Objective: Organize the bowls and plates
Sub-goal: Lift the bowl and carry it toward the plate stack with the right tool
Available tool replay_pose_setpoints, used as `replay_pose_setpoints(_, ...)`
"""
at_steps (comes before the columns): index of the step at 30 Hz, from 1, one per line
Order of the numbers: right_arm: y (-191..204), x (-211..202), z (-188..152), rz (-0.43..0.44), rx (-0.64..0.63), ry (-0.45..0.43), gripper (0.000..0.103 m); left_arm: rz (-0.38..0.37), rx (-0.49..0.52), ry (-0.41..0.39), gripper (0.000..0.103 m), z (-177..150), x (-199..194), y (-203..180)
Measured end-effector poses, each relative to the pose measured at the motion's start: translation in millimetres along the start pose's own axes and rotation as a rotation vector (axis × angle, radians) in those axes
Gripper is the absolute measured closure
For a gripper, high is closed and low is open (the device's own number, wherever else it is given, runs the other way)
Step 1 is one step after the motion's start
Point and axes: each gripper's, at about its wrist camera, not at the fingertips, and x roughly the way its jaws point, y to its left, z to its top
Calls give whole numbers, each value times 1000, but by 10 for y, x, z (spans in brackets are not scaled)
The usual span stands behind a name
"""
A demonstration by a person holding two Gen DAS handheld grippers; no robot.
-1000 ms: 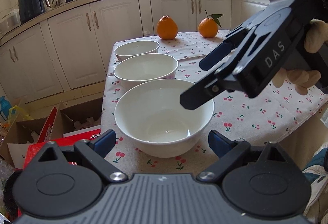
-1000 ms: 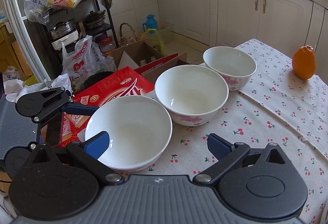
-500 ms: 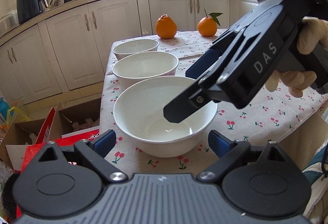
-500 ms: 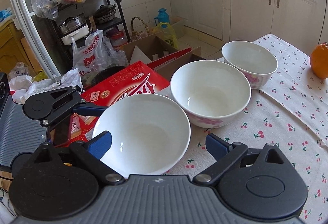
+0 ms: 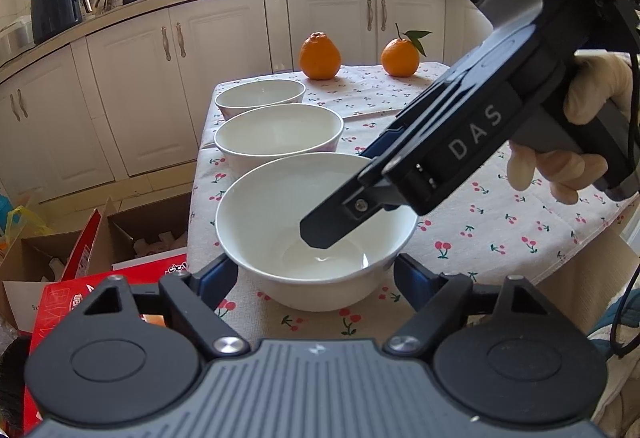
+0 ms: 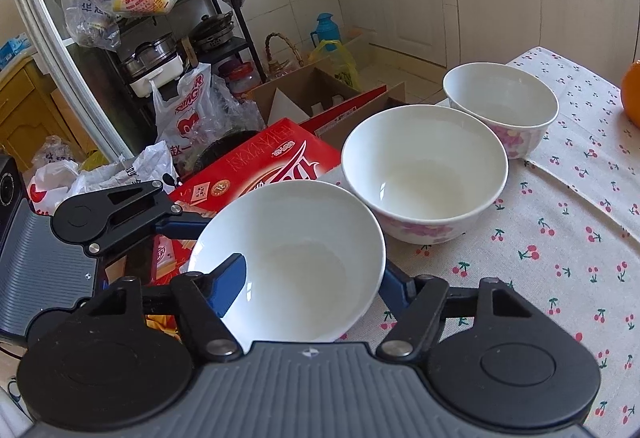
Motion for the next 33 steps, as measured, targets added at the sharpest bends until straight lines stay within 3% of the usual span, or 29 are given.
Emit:
replay_pose_setpoints(17,-64,-298,-139,-31,22,-26,28,-53,39,9,19,147,-41,-189)
replay_pose_setpoints(33,-411,-894,-498,-194,108,-92,27,-216,145,-16,19,475,257,-638)
